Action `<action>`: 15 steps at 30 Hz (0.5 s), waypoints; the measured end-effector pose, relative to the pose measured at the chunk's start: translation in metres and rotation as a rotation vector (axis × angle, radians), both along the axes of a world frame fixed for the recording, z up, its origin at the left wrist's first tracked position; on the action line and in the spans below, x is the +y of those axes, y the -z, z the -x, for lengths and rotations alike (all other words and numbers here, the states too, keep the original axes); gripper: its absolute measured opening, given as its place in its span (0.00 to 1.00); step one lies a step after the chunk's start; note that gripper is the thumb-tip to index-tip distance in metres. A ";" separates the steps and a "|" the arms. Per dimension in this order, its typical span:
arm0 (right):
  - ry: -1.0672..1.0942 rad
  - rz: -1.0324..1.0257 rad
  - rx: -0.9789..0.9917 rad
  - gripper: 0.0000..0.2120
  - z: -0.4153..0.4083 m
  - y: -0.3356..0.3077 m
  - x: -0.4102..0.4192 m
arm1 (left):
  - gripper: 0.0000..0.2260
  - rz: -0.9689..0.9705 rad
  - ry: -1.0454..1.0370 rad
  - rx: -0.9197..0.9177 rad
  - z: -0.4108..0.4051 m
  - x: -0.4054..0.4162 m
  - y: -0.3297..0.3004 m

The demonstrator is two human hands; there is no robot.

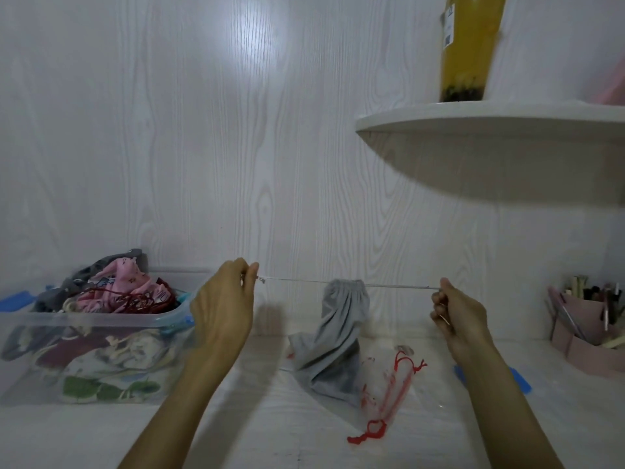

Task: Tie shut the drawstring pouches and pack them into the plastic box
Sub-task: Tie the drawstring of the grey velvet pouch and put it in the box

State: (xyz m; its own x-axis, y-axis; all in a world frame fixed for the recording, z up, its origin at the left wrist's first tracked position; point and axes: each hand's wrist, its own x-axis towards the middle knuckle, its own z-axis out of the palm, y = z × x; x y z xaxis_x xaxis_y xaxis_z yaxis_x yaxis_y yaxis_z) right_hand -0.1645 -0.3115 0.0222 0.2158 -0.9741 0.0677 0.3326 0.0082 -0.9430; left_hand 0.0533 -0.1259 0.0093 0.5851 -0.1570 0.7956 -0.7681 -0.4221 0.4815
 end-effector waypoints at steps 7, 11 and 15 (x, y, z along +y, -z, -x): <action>-0.123 0.264 0.690 0.18 -0.012 0.012 0.000 | 0.12 -0.869 -0.034 0.151 -0.008 -0.003 0.021; -0.403 0.313 1.186 0.14 -0.018 0.012 0.005 | 0.12 -0.822 -0.044 0.072 0.002 -0.005 0.016; -0.205 0.643 1.184 0.11 -0.017 -0.001 0.010 | 0.20 -0.720 0.482 0.498 0.009 0.005 -0.013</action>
State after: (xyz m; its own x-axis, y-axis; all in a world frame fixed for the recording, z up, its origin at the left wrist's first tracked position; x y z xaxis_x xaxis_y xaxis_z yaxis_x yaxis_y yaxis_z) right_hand -0.1475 -0.3013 0.0235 0.5965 -0.7848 0.1685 -0.6249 -0.5858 -0.5161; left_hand 0.0446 -0.1211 0.0220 0.5727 -0.8137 0.0989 -0.7143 -0.4362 0.5473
